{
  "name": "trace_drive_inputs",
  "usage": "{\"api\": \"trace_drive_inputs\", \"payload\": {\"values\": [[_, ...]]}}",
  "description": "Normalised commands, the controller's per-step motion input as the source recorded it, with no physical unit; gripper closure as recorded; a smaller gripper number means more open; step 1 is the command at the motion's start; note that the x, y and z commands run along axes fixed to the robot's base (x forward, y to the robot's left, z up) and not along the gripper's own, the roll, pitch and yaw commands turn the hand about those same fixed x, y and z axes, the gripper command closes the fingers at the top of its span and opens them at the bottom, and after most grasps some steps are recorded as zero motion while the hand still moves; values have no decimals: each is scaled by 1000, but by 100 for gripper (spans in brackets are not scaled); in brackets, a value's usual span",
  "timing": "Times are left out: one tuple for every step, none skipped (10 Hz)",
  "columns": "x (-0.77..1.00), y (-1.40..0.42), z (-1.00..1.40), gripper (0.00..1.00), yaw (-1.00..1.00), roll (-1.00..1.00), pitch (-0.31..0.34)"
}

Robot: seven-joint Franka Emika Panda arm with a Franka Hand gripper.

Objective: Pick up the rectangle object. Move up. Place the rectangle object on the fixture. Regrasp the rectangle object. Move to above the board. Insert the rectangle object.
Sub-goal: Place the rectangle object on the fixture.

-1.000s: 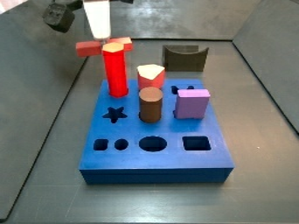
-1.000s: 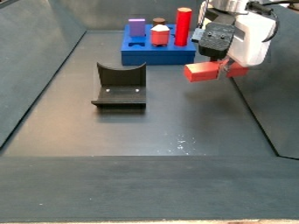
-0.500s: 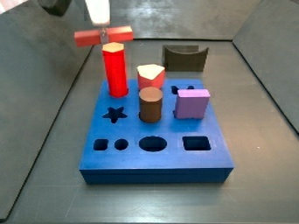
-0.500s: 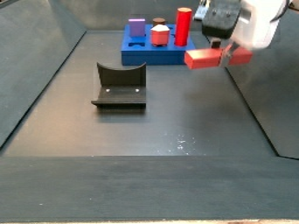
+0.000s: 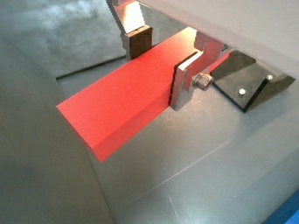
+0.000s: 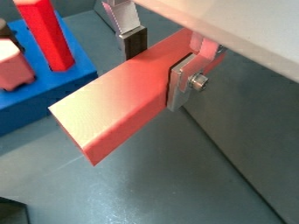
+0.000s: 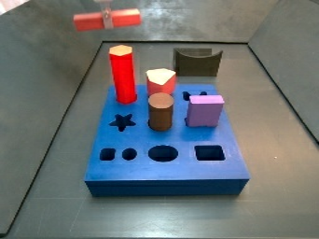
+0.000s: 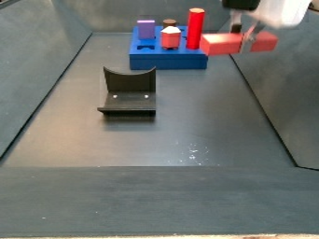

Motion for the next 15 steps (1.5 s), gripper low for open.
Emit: {"api": "trace_drive_inputs", "payload": {"values": [[-19,19,650,100,8,93,63],[-12,17,513,100,9,84,70],[-3,16,327,100,11,81,75],[-1,15,185,100,14,80,80],[1000,130,90,100,1000,-32,-53],[1000,130,81,100,1000,-33,-52],[1000,122,65,100,1000,-36,-49],[1000,115,59,100,1000,-40,-48],[1000,110,52,100,1000,-45,-48],[1000,103,43,100,1000,-52,-47],[1000,96,34,100,1000,-59,-46],[1000,93,30,100,1000,-64,-45],[1000,85,21,100,1000,-75,-45],[1000,79,14,100,1000,-85,-44],[1000,73,9,100,1000,-97,-44]]}}
